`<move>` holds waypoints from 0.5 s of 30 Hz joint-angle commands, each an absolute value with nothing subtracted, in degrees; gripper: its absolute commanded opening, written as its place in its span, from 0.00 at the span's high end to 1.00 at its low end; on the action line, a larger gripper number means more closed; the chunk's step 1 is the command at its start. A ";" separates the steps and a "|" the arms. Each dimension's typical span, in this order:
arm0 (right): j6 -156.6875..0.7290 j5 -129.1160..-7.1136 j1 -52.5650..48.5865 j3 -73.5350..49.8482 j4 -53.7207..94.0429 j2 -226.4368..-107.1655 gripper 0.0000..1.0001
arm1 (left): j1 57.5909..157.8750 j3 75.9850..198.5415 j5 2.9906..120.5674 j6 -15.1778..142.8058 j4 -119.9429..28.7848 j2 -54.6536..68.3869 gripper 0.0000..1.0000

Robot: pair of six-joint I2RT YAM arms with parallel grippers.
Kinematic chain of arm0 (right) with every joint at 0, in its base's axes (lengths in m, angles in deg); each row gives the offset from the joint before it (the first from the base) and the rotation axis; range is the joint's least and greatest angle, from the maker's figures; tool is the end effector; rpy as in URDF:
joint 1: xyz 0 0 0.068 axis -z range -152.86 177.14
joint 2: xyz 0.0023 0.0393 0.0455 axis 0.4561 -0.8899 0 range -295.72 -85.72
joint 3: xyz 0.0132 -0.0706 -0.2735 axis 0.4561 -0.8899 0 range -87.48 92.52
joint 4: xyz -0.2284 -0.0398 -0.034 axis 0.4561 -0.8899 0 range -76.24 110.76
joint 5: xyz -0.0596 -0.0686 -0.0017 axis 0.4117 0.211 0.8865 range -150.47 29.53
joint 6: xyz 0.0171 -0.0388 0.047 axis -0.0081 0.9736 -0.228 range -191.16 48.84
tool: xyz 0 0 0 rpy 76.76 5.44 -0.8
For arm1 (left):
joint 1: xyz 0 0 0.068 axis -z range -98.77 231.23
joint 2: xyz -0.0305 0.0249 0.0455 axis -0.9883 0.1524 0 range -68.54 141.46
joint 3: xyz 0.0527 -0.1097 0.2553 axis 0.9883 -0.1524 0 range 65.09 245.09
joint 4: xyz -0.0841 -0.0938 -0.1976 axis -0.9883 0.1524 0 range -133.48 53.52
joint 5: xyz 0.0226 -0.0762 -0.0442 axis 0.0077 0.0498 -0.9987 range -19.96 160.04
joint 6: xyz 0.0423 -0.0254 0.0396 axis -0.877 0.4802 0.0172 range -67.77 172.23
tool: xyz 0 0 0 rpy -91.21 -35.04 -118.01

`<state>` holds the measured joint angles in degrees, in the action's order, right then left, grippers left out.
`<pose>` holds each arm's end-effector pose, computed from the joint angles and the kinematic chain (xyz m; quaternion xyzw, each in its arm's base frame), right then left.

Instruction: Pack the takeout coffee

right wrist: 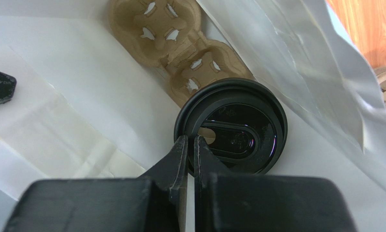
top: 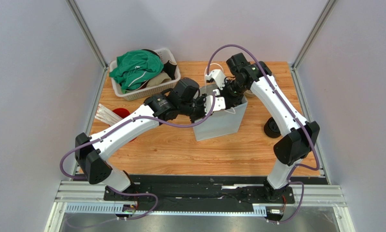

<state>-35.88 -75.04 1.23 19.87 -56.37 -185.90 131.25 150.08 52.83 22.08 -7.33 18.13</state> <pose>0.2794 0.1493 0.3562 -0.5162 0.8296 0.1103 0.1822 0.1925 -0.2518 0.3671 0.6222 0.6370 -0.2073 0.4051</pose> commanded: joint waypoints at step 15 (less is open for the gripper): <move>-29.59 -74.88 0.42 30.20 -63.35 -191.89 1.00 | 131.59 148.59 53.34 21.21 -7.35 16.71 1.00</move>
